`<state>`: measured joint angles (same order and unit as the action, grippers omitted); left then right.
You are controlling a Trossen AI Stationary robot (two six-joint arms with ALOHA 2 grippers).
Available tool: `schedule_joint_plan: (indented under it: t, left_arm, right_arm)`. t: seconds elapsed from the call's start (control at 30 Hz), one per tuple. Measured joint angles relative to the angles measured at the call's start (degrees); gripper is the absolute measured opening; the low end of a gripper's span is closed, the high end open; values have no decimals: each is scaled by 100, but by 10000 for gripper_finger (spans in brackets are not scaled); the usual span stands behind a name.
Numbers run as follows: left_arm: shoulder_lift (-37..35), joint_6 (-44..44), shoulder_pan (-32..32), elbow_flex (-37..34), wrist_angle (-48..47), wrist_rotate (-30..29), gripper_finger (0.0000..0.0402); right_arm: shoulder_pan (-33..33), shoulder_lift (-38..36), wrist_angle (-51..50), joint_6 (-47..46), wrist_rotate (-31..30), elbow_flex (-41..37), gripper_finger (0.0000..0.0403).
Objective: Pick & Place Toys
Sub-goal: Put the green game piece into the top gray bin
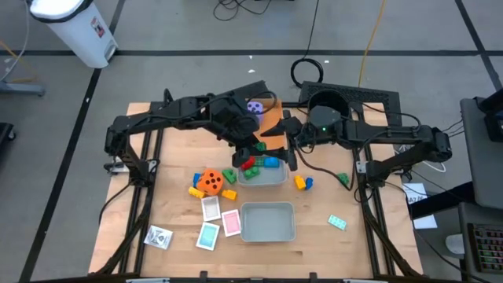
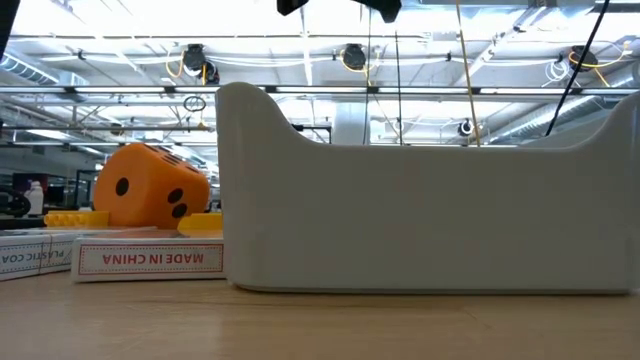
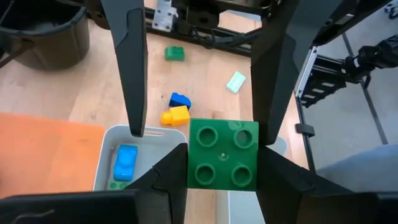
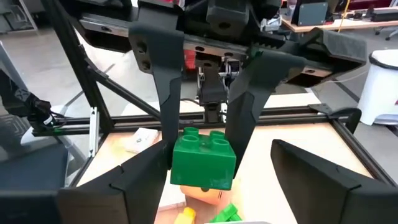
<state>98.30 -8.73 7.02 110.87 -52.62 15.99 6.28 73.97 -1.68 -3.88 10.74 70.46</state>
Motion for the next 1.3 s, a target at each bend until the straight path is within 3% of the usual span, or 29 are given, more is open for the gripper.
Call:
schedule_joint_plan:
  t: [0.83, 1.1, 1.3]
  left_arm:
    - [0, 153, -6, -2, 8, -363, 143]
    - [0, 146, -13, -2, 9, -360, 155]
    - [0, 151, -13, -2, 8, -360, 148]
  right_arm:
    - [9, 0, -196, -254, 17, -2, 183]
    - [13, 0, -193, -239, 150, -2, 137]
    - [13, 0, -189, -131, 157, -2, 133]
